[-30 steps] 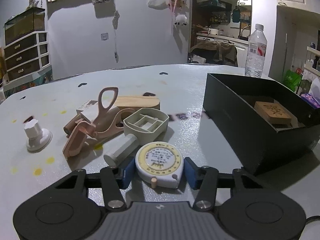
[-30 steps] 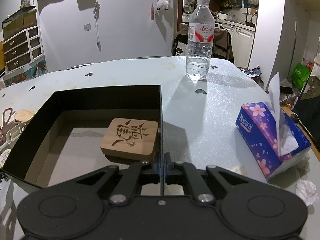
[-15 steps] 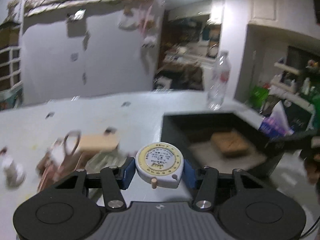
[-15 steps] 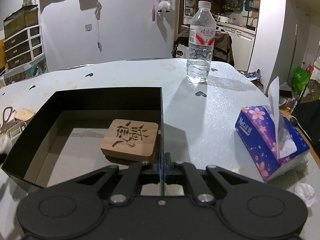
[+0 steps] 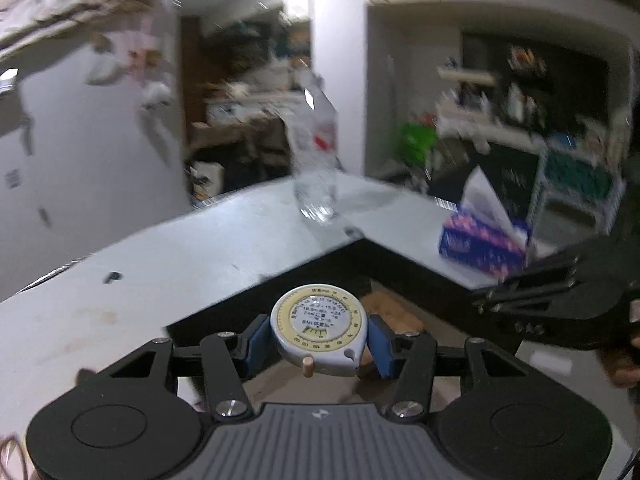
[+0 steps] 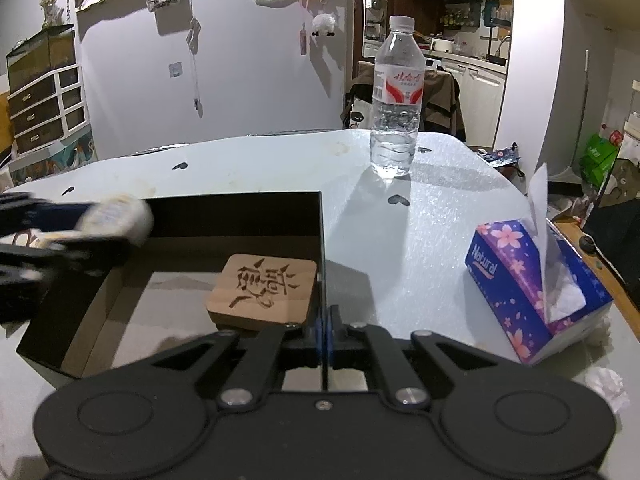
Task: Organize rigid objects
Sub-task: 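Carry the tape measure with the left gripper into the box and release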
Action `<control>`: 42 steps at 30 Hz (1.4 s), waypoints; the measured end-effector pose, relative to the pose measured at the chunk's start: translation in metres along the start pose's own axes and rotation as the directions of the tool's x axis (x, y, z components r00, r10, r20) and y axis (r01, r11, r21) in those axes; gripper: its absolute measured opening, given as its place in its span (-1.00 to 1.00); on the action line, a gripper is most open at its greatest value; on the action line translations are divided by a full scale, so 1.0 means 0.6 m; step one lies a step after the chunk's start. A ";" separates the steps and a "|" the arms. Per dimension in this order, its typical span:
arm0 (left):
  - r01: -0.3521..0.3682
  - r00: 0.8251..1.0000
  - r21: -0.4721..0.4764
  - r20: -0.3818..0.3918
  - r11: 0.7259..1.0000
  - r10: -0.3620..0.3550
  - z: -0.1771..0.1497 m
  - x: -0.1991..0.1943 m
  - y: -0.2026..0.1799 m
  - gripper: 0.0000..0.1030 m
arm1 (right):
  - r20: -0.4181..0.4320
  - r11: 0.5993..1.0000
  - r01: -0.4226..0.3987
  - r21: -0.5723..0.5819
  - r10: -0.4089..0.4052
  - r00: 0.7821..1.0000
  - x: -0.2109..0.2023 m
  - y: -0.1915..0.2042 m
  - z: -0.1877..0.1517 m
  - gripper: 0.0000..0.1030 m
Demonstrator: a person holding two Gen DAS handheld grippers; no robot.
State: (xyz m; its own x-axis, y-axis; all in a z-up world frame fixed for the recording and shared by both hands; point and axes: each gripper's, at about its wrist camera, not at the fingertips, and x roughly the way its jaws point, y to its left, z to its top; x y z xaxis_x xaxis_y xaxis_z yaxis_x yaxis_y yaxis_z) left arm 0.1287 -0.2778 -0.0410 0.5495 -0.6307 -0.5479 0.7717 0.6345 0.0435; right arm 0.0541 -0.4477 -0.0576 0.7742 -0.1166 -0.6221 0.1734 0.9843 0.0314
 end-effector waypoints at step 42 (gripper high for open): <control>0.073 0.957 0.139 -0.287 0.988 -0.030 0.030 0.107 0.026 0.76 | 0.020 0.999 -0.012 0.030 0.012 1.000 -0.005 -0.006 -0.004 -0.95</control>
State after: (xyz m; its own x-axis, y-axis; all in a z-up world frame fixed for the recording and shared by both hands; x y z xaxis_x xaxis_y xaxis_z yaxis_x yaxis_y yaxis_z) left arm 0.1818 -0.3166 -0.0605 0.4110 -0.4949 -0.7657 0.8465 0.5188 0.1190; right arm 0.0495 -0.4508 -0.0575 0.7882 -0.1077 -0.6059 0.1820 0.9813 0.0624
